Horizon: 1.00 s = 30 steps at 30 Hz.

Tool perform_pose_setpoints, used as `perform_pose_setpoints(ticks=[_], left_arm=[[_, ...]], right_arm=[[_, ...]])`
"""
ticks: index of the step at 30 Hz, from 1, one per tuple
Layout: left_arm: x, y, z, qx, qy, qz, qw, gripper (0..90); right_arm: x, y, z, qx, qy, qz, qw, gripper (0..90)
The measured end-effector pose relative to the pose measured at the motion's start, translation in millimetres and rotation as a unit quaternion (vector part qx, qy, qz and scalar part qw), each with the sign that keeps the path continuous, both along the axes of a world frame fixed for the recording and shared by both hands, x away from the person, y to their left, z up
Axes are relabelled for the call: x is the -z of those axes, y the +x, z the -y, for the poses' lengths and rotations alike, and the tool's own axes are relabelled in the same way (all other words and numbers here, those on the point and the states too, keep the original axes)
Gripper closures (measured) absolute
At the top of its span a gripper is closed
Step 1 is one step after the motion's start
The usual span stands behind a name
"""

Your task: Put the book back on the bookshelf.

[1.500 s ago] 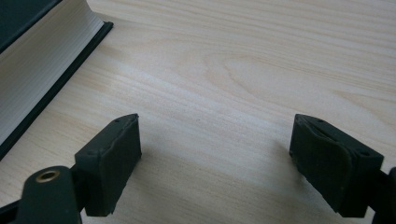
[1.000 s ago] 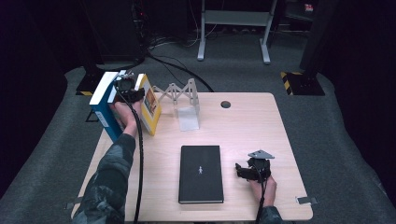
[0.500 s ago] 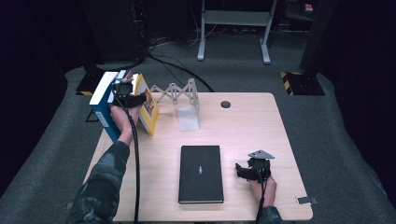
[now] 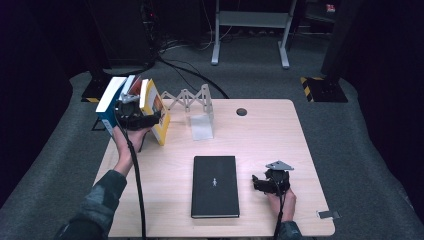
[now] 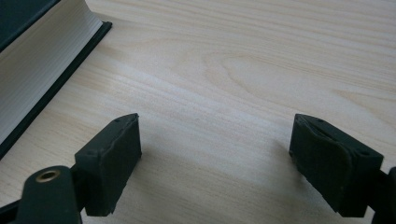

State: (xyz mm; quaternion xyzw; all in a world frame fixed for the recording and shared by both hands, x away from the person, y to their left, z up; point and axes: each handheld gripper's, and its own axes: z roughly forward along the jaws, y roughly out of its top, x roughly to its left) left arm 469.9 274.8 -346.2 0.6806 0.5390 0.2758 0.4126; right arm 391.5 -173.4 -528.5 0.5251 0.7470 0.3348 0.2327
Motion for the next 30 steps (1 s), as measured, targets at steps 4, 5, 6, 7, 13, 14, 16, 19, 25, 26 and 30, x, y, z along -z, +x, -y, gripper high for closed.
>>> perform_pose_setpoints(ticks=[4, 5, 6, 7, 13, 14, 16, 19, 25, 26, 30], left_arm=[[8.4, -11.3, -1.2, 0.020, -0.006, -0.006, 0.9998, 14.9], [11.5, -13.3, -0.7, 0.022, -0.011, -0.006, 0.9997, 14.7], [14.1, -15.1, -1.0, 0.027, -0.013, -0.011, 0.9995, 14.3], [17.2, -16.7, -0.9, 0.029, -0.011, -0.012, 0.9994, 14.2], [34.6, -24.5, -0.2, 0.044, -0.009, -0.026, 0.9986, 11.3], [38.0, -25.9, 0.5, 0.044, -0.006, -0.026, 0.9987, 10.7], [44.4, -28.3, 0.8, 0.050, -0.010, -0.036, 0.9981, 10.0], [56.5, -31.1, 3.5, 0.056, -0.010, -0.047, 0.9973, 9.2], [85.7, -34.6, 9.3, 0.068, -0.020, -0.076, 0.9946, 8.5], [91.1, -35.1, 10.6, 0.072, -0.019, -0.082, 0.9939, 8.4], [112.8, -38.3, 16.4, 0.085, -0.022, -0.106, 0.9904, 6.8]], right_arm=[[0.0, 0.0, 0.0, 0.001, 0.001, 0.000, 1.0000, 16.0], [0.0, -0.1, 0.1, 0.001, 0.001, 0.000, 1.0000, 16.0], [0.0, -0.1, 0.1, 0.001, 0.001, 0.000, 1.0000, 16.0], [0.0, -0.1, 0.1, 0.001, 0.001, 0.000, 1.0000, 16.0], [-0.1, -0.2, 0.1, 0.001, 0.001, -0.001, 1.0000, 16.0], [0.0, -0.2, 0.1, 0.001, 0.001, 0.000, 1.0000, 16.1], [0.0, -0.3, 0.1, 0.001, 0.001, -0.001, 1.0000, 16.1], [-0.1, -0.4, 0.1, 0.001, 0.002, -0.001, 1.0000, 16.2], [-0.3, -0.9, -0.2, 0.000, 0.001, -0.002, 1.0000, 16.3], [-0.4, -0.8, -0.2, 0.000, 0.001, -0.002, 1.0000, 16.3], [-1.2, -1.5, -0.7, 0.000, 0.001, -0.007, 1.0000, 16.3]])
